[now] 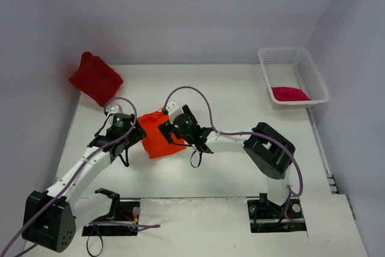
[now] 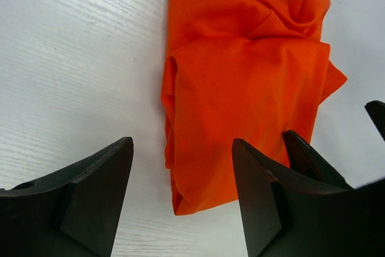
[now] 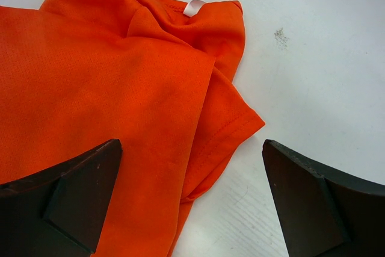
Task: Fold and stack the t-shirts
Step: Smooth out wrinkles on the folded tshirt
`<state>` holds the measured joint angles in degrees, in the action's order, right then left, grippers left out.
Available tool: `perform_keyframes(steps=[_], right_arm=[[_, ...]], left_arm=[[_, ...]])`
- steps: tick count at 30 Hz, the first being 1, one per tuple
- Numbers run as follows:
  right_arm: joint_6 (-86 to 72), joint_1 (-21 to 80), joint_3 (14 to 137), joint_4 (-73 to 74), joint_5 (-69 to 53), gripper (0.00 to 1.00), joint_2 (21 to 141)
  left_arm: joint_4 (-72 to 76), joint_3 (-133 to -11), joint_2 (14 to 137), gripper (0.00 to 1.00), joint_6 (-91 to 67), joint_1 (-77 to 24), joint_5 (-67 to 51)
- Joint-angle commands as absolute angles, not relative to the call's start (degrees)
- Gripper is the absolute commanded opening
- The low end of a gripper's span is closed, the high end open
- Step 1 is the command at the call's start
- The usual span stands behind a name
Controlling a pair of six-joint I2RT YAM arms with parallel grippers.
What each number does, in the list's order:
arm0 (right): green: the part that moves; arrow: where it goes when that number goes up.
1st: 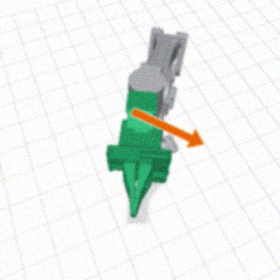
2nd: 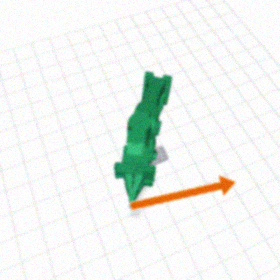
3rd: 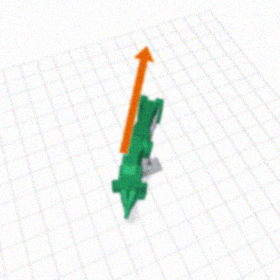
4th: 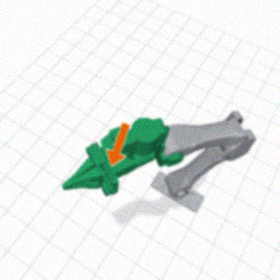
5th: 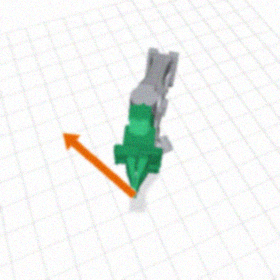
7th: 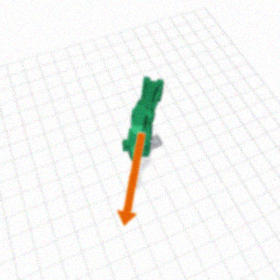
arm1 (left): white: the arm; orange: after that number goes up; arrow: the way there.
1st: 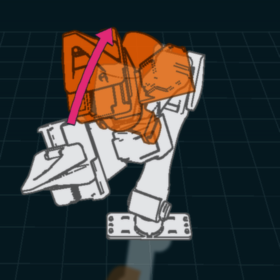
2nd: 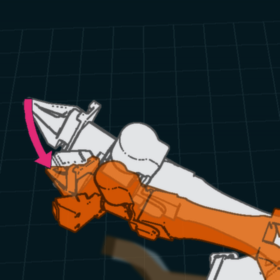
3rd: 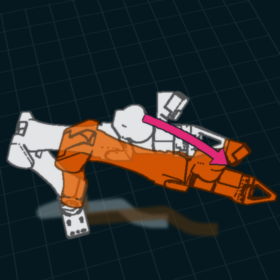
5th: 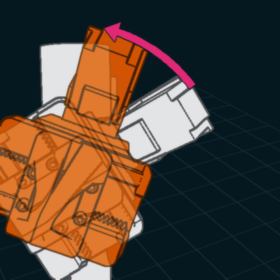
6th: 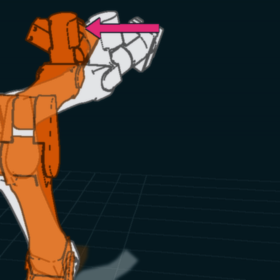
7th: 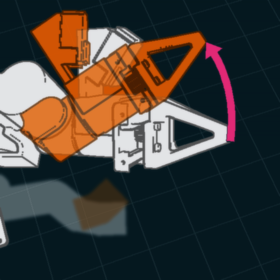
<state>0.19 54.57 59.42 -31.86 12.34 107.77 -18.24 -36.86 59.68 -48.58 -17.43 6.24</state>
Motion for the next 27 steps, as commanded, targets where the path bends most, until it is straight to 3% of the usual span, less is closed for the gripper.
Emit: perform_keyframes(steps=[1,27], right_arm=[[1.2,54.5,61.4,-35.6,12.8,1.0,107.7],[-1.2,54.3,55.8,-35.4,14.5,1.0,108.7]], left_arm=[[-17.2,-36.7,57.7,0.61,-50.0,-16.3,5.7],[2.1,-25.4,63.9,0.61,-53.2,-10.9,-2.5]])
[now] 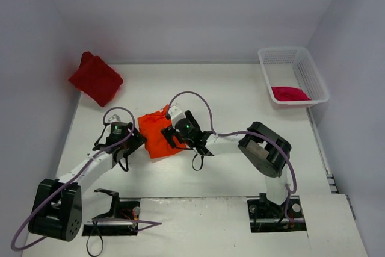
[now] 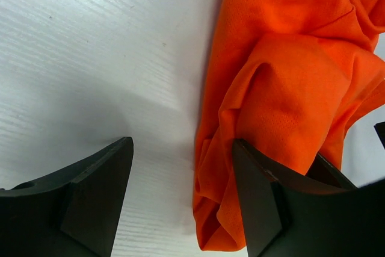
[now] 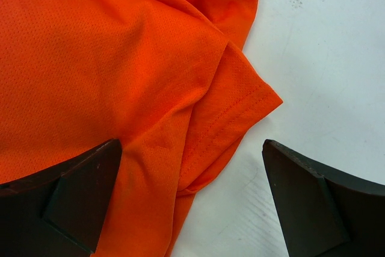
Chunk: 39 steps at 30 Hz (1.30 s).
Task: Fold and stack the t-shirts
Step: Smooth out wrinkles on the folded tshirt, then put the neatly folded tshirt into the corner of the board with the left arm
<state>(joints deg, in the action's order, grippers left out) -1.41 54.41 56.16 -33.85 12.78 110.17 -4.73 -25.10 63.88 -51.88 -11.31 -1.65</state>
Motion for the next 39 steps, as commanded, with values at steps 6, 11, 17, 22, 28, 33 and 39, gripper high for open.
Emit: perform_keyframes(steps=[6,11,17,22,28,33,39], right_arm=[[-1.4,54.2,56.1,-35.5,14.3,1.0,110.2],[-1.8,54.3,56.4,-35.4,14.2,1.0,111.4],[-1.5,54.2,56.9,-35.6,13.5,1.0,112.4],[-1.3,54.3,57.9,-35.4,13.4,1.0,113.6],[-1.8,54.3,58.4,-35.2,12.9,1.0,114.2],[-2.0,54.4,58.2,-35.0,13.0,1.0,113.4],[-1.8,54.4,58.4,-34.6,13.5,1.0,112.9]], left_arm=[[5.4,-25.0,66.3,0.61,-53.8,-10.9,-2.9],[7.1,-25.5,67.3,0.61,-54.4,-10.8,-3.3],[3.9,-27.8,65.1,0.61,-54.8,-10.8,-3.6],[0.1,-28.7,62.0,0.61,-53.9,-10.8,-3.6],[-4.9,-28.6,57.6,0.61,-53.4,-9.2,-5.0],[-6.3,-28.5,56.2,0.61,-53.3,-8.6,-5.7],[-4.4,-27.0,56.0,0.61,-54.1,-8.1,-6.4]])
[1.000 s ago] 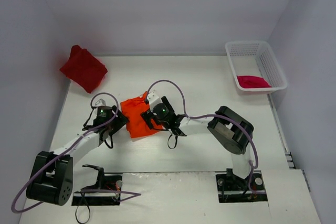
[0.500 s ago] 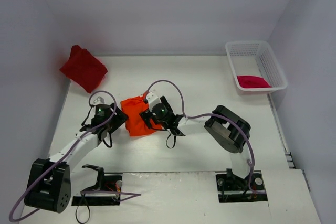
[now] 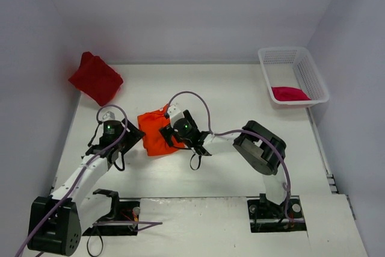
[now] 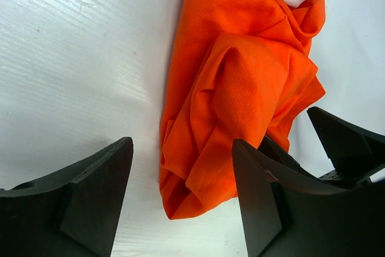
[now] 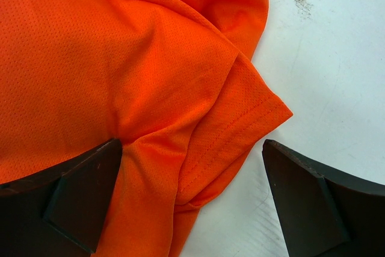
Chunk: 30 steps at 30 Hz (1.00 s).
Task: Fold and stack the t-shirts
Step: Put the neatly folded tshirt into the corner of the board with the left arm
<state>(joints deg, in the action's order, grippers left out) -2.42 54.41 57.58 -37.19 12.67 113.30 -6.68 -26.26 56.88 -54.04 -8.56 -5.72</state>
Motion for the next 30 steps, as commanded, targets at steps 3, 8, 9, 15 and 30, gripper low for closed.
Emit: perform_keyframes(steps=[3,8,9,15,30], right_arm=[[-1.9,54.3,58.1,-34.6,13.8,1.0,113.0],[-2.2,54.4,57.5,-34.9,14.0,1.0,113.5],[-2.3,54.3,57.4,-35.0,14.0,1.0,113.4],[-2.5,54.3,57.3,-35.0,14.1,1.0,113.6],[-3.5,54.7,59.3,-32.8,14.1,1.0,114.0]], left_arm=[[-2.3,-26.6,57.0,0.61,-54.5,-8.1,-6.4],[3.9,-25.8,59.7,0.61,-55.6,-8.0,-7.9],[4.7,-25.8,60.0,0.61,-56.0,-8.1,-8.2],[7.2,-23.8,60.6,0.61,-56.8,-8.0,-8.4],[7.1,-24.4,58.3,0.61,-56.8,-7.9,-9.0]])
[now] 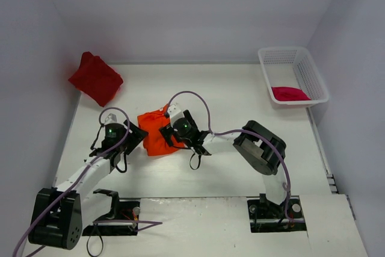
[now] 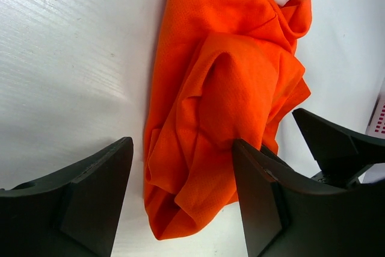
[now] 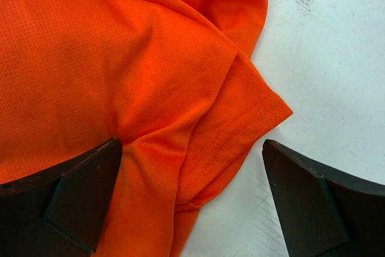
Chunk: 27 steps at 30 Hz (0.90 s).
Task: Fold and stack the t-shirts
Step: Put the neatly folded tshirt into the corner of the board with the left arm
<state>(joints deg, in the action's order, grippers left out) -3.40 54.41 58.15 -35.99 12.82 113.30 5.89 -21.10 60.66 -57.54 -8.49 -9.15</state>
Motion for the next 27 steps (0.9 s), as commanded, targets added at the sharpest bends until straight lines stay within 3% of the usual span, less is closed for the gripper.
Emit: perform_keyframes(steps=[1,11,27], right_arm=[[-3.6,54.8,59.3,-32.9,14.0,1.0,114.2],[-3.6,55.4,59.3,-32.9,14.1,1.0,114.1],[-4.0,55.5,60.0,-32.6,14.2,1.0,115.1]], left_arm=[[5.3,-25.0,57.2,0.61,-56.6,-7.9,-8.9],[3.4,-25.0,53.6,0.61,-58.4,-6.7,-9.7],[16.8,-22.0,61.2,0.61,-59.3,-6.6,-9.6]])
